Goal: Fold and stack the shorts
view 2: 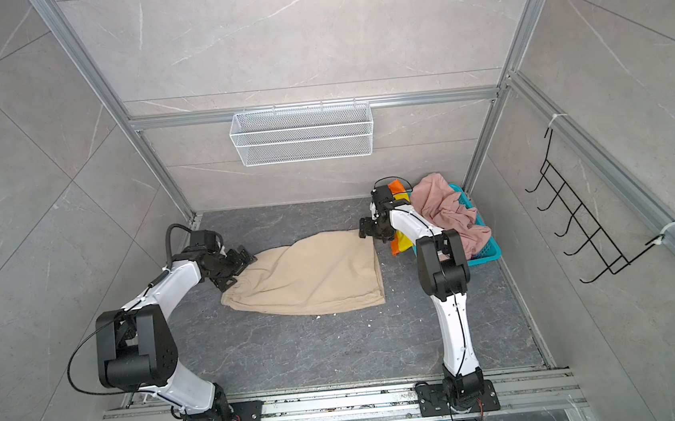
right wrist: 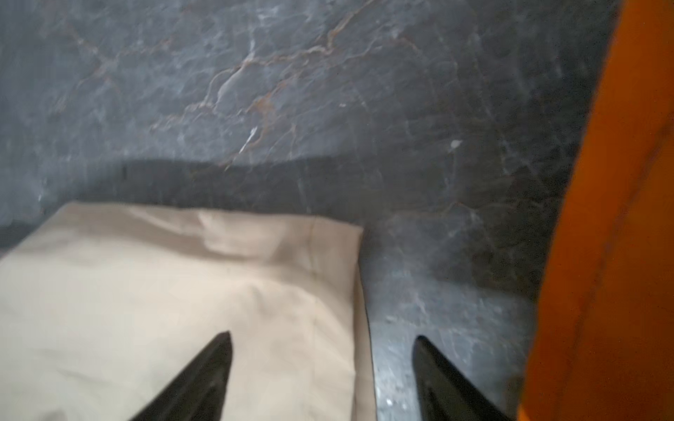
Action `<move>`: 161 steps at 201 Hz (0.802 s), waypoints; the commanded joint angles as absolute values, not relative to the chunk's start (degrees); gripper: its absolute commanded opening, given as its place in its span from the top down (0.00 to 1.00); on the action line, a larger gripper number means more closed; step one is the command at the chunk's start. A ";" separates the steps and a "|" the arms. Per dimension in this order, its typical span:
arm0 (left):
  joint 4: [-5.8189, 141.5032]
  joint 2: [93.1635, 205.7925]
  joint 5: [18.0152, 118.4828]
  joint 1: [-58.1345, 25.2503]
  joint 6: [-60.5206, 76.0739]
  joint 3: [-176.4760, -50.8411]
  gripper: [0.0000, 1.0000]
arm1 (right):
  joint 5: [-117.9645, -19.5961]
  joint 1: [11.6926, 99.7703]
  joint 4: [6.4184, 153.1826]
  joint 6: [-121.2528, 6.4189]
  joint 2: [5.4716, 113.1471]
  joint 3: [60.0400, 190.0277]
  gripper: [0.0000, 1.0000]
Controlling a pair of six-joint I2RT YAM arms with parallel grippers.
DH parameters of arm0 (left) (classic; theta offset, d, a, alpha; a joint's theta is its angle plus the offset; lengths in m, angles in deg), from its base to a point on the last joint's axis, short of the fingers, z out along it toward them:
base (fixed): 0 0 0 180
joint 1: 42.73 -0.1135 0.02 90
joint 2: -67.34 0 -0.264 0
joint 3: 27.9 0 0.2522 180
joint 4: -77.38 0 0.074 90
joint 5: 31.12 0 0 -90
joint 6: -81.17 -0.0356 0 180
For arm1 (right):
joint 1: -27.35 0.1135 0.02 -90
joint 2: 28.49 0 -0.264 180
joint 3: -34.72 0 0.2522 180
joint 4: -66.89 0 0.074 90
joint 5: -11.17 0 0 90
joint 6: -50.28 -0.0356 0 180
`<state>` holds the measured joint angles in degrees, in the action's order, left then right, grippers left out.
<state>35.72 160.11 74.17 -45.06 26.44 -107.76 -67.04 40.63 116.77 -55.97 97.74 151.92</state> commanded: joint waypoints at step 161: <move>26.94 163.16 75.72 -54.33 16.54 -112.16 0.01 | -60.73 50.88 101.66 -64.98 63.36 99.20 0.01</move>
<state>33.19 168.59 81.20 -52.67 23.92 -109.23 -59.94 52.19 99.26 -66.50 65.57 99.99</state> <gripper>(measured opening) 0.994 0.992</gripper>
